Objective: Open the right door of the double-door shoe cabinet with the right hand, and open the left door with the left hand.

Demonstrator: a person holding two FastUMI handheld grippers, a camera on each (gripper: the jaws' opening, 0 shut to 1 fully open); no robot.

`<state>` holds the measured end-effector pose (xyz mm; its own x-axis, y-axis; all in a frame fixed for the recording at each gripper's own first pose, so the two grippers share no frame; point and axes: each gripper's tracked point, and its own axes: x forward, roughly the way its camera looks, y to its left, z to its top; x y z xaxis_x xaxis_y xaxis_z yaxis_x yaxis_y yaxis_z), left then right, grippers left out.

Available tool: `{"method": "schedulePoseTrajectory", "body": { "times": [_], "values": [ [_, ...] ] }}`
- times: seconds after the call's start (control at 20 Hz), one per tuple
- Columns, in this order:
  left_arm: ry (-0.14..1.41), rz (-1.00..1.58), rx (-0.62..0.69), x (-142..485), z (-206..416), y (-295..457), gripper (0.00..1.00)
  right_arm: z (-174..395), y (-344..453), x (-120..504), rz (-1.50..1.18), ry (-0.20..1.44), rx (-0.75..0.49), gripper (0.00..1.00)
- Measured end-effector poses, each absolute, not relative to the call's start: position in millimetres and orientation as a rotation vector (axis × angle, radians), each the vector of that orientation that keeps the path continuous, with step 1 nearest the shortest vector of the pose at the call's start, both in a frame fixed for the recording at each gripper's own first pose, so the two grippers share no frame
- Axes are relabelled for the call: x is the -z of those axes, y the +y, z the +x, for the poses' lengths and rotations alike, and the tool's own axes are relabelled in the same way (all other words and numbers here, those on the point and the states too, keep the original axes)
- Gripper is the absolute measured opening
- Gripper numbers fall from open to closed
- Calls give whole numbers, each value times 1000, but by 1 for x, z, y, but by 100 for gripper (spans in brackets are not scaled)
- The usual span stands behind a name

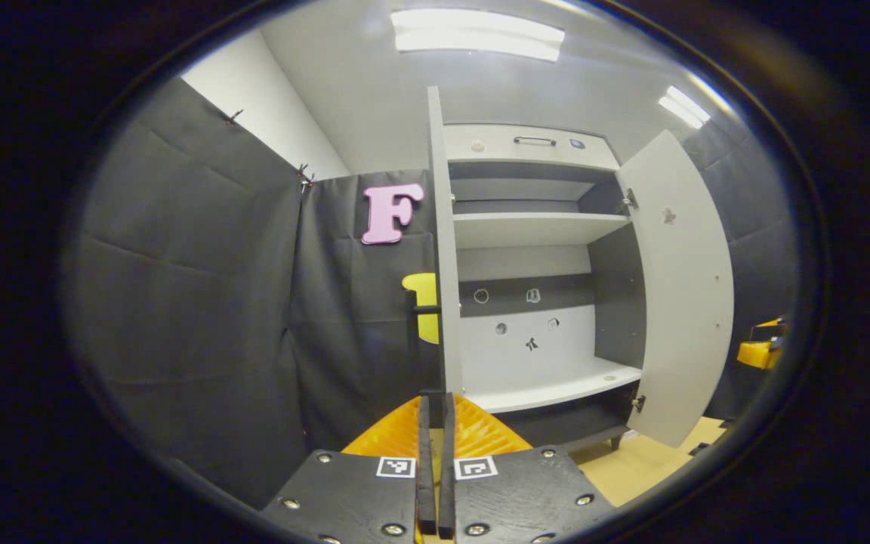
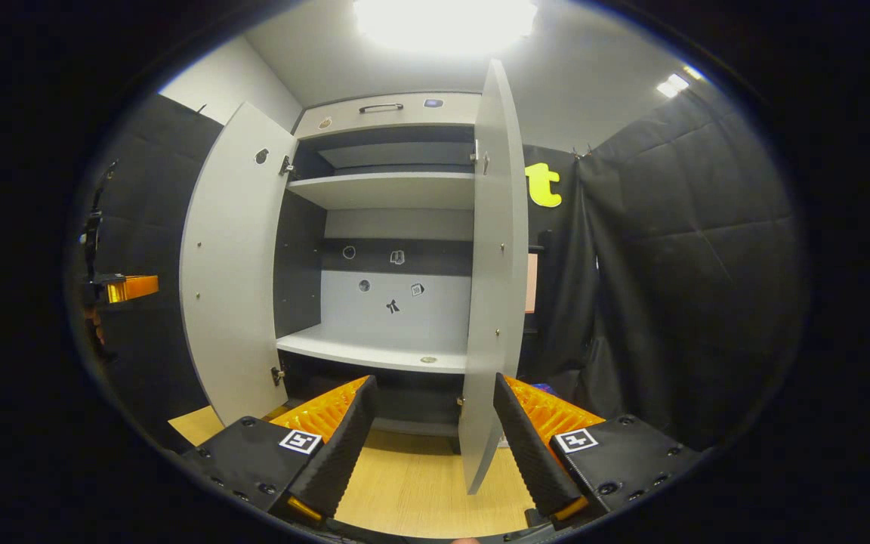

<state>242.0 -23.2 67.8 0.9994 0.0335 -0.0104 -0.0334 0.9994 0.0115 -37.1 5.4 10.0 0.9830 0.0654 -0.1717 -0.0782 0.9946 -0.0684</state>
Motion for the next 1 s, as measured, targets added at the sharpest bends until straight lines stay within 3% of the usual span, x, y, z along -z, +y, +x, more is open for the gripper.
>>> {"method": "schedulePoseTrajectory", "body": {
  "times": [0.8,0.9,1.0],
  "values": [
    [44,73,-100,-71,244,-27,4,-66,-26,-25,-45,119,-8,98],
    [53,72,-120,-67,241,-21,10,-71,-31,-26,-44,118,-6,98],
    [62,68,-143,-67,237,-21,29,-71,-34,-26,-44,116,-5,98]
  ]
}}
